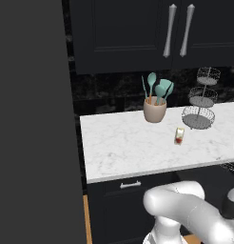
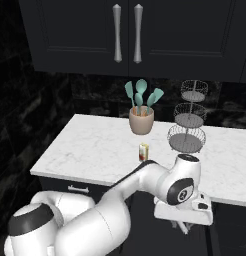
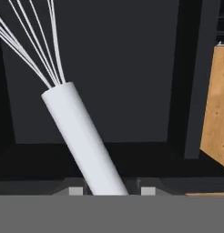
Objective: Pick the whisk from the drawer and place it on the counter.
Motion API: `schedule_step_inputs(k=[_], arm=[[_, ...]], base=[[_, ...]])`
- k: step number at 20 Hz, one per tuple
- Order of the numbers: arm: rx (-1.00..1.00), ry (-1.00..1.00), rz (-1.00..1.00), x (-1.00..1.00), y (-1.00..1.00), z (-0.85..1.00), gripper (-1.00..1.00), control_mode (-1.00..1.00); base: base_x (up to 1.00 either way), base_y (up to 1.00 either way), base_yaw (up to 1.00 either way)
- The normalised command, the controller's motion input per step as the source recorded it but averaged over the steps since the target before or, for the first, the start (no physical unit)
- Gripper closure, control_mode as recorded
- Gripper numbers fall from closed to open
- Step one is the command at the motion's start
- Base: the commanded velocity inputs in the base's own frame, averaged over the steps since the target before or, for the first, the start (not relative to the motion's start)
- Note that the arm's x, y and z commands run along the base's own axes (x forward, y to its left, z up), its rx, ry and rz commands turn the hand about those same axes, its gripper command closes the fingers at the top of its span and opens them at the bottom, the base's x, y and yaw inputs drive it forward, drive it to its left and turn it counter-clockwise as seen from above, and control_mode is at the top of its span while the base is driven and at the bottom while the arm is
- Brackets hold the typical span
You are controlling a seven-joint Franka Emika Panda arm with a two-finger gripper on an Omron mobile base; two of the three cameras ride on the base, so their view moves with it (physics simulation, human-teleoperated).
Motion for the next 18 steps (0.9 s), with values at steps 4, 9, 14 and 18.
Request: schedule_step_inputs(k=[4,9,14,18], arm=[[0.00,-0.11,0.00,0.23,0.94,0.54,1.00,-1.00],[0.01,-0.09,0.02,0.66,1.00,0.31,1.00,-1.00],[0.03,-0.01,0.06,0.98,1.00,0.02,1.00,-1.00],[0.00,0.00,0.06,1.00,1.00,0.00,1.00,-1.00]], base=[[0.00,0.00,0.00],[0.00,0.00,0.00],[0.00,0.00,0.00],[0.00,0.00,0.00]])
